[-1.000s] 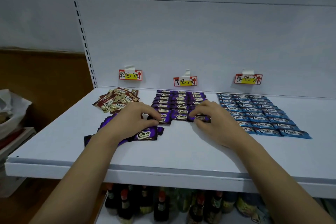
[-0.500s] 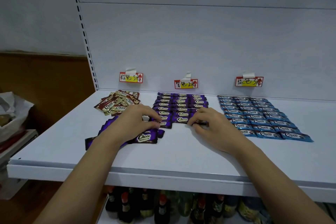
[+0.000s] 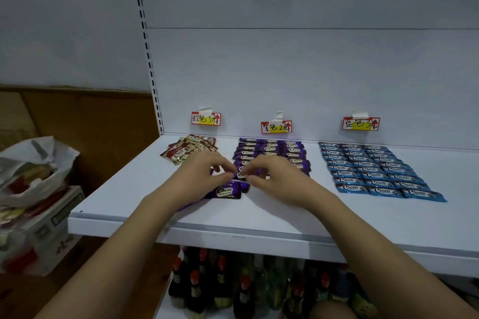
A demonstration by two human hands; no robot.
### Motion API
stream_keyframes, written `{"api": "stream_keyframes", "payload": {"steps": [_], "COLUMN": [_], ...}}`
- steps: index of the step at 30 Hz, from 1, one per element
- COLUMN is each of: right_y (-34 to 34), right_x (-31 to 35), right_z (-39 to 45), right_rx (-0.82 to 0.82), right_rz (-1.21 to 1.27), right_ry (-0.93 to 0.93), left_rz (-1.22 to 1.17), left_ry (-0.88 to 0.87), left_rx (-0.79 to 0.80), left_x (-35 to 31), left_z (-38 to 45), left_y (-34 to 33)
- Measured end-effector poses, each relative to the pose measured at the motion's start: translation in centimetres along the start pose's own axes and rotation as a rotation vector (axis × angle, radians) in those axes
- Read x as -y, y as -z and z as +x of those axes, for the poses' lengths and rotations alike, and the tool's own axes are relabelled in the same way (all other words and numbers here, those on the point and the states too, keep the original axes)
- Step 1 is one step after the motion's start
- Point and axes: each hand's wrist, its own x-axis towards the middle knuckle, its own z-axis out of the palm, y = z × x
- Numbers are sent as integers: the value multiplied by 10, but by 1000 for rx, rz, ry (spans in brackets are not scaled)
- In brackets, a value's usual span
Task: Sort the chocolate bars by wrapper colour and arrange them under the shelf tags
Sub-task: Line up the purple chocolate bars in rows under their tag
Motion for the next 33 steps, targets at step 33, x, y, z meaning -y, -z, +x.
{"api": "stream_keyframes", "payload": {"steps": [33], "right_y": [-89], "right_x": [56], "right_z": [74], "right_rx": [-72], "right_rz": [75], "right_ry": [-24], "left_rz": [-370], "left_ry": [606], "left_rx": [-496], "left_x": [60], "left_z": [-45], "left_y": [20]}}
